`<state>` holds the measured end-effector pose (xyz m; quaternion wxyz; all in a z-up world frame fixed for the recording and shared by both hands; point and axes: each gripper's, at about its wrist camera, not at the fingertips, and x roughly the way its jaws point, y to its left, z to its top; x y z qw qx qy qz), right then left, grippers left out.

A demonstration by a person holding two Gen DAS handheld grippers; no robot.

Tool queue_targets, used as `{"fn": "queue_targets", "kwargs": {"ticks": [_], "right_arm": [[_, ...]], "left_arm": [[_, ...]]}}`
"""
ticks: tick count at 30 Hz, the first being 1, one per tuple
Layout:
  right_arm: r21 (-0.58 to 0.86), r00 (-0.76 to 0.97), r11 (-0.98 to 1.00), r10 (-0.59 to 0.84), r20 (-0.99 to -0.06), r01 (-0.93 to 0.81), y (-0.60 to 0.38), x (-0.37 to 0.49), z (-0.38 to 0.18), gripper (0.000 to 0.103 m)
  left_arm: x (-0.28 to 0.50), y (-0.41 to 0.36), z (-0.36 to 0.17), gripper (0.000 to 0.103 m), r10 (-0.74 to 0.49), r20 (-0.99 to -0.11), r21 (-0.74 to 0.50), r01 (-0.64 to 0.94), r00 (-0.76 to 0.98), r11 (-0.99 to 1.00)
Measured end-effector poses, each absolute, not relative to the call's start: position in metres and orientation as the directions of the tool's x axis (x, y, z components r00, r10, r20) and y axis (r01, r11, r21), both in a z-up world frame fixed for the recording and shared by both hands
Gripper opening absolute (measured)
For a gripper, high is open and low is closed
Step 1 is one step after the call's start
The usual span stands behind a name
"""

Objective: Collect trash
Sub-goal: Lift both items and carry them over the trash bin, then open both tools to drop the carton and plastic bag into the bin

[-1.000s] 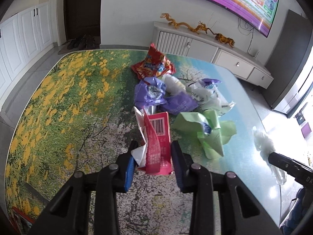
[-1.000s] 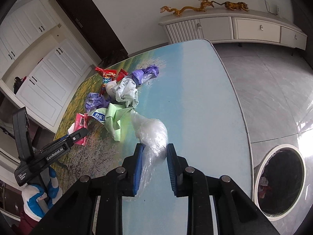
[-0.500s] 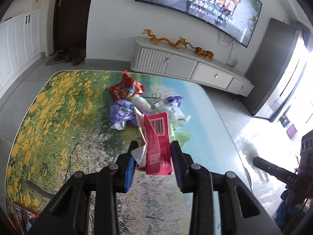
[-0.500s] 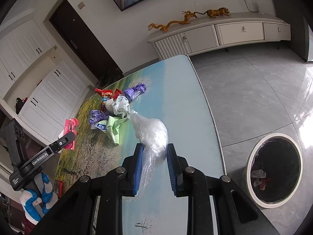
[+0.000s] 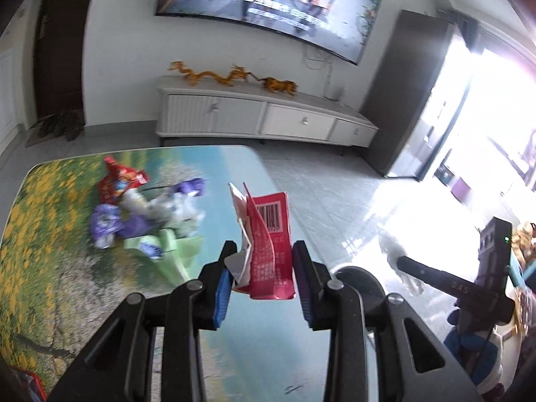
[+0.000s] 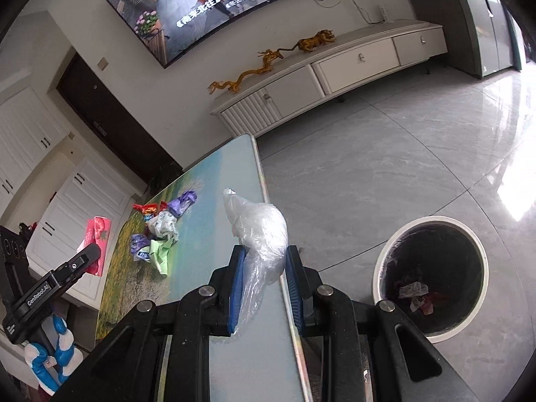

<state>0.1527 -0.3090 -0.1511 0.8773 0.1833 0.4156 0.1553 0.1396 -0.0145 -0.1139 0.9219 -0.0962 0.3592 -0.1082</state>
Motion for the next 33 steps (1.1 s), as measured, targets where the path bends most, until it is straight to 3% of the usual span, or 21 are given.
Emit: {"fn": "queue_targets", "kwargs": {"ticks": [14, 29, 30, 33], "right_arm": [[0.445, 0.618, 0.877, 0.25, -0.746, 0.182, -0.429, 0.155, -0.198, 0.023], [0.421, 0.545, 0.844, 0.193, -0.816, 0.331, -0.487, 0.172, -0.254, 0.027], [0.419, 0.543, 0.841, 0.188, -0.819, 0.342, -0.489, 0.172, -0.256, 0.033], [0.414, 0.54, 0.83, 0.169, -0.825, 0.373, -0.496, 0.17, -0.259, 0.045]], "left_arm": [[0.186, -0.194, -0.129, 0.032, -0.464, -0.711, -0.216, 0.463, 0.528, 0.86], [0.231, -0.304, -0.193, 0.035, -0.51, -0.785, -0.27, 0.548, 0.351, 0.792], [0.232, -0.306, -0.195, 0.036, -0.518, -0.785, -0.281, 0.55, 0.34, 0.787], [0.237, -0.313, -0.2, 0.055, -0.54, -0.78, -0.311, 0.553, 0.316, 0.773]]}}
